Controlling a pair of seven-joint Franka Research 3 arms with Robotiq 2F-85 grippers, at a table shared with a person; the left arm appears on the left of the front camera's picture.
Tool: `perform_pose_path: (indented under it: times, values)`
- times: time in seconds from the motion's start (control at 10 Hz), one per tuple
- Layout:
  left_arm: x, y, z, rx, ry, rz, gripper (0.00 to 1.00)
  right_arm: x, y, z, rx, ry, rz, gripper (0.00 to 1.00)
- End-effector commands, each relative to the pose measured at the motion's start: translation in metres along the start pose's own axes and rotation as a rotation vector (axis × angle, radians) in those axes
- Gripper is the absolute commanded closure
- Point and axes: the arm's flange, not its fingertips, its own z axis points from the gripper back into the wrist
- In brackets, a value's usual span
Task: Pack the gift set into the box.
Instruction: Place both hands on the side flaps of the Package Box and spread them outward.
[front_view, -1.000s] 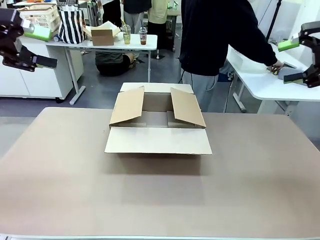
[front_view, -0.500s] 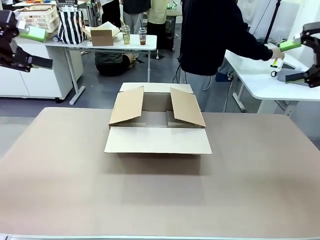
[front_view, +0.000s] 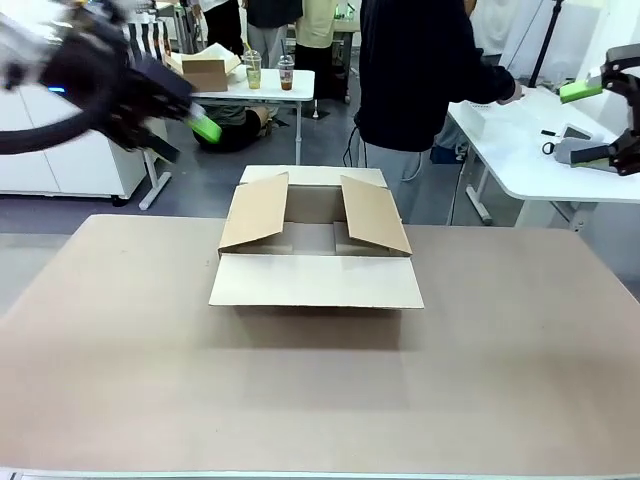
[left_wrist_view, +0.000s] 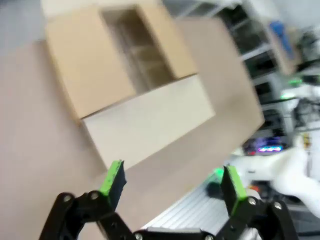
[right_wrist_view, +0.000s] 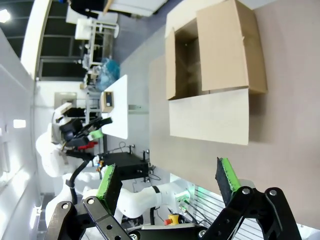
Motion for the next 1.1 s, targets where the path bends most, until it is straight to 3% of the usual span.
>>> perform_pose_path:
  times: [0.0, 0.1, 0.3, 0.4, 0.5, 0.8, 0.9, 1.0]
  values:
    - [0.033, -0.007, -0.048, 0.277, 0.223, 0.021, 0.0, 0.003, 0.001, -0.002, 0.021, -0.002, 0.017, 0.0]
    - [0.037, -0.017, -0.074, 0.354, 0.245, -0.026, 0.0, 0.003, 0.001, -0.002, 0.021, -0.002, 0.017, 0.0]
    - [0.036, -0.033, -0.095, 0.536, 0.143, -0.128, 0.0, 0.003, 0.001, -0.002, 0.021, -0.002, 0.017, 0.0]
    - [0.031, -0.034, -0.092, 0.467, 0.095, -0.121, 0.0, 0.003, 0.001, -0.002, 0.021, -0.002, 0.017, 0.0]
    - [0.029, -0.03, -0.103, 0.444, 0.185, -0.123, 0.0, 0.003, 0.001, -0.002, 0.021, -0.002, 0.017, 0.0]
    - [0.032, -0.034, -0.104, 0.456, 0.166, -0.144, 0.0, 0.003, 0.001, -0.002, 0.021, -0.002, 0.017, 0.0]
    - [0.037, -0.037, -0.109, 0.521, 0.064, -0.041, 0.0, 0.003, 0.001, -0.002, 0.021, -0.002, 0.017, 0.0]
    - [0.056, -0.029, -0.135, 0.556, 0.023, 0.056, 0.0, 0.003, 0.001, -0.002, 0.021, -0.002, 0.017, 0.0]
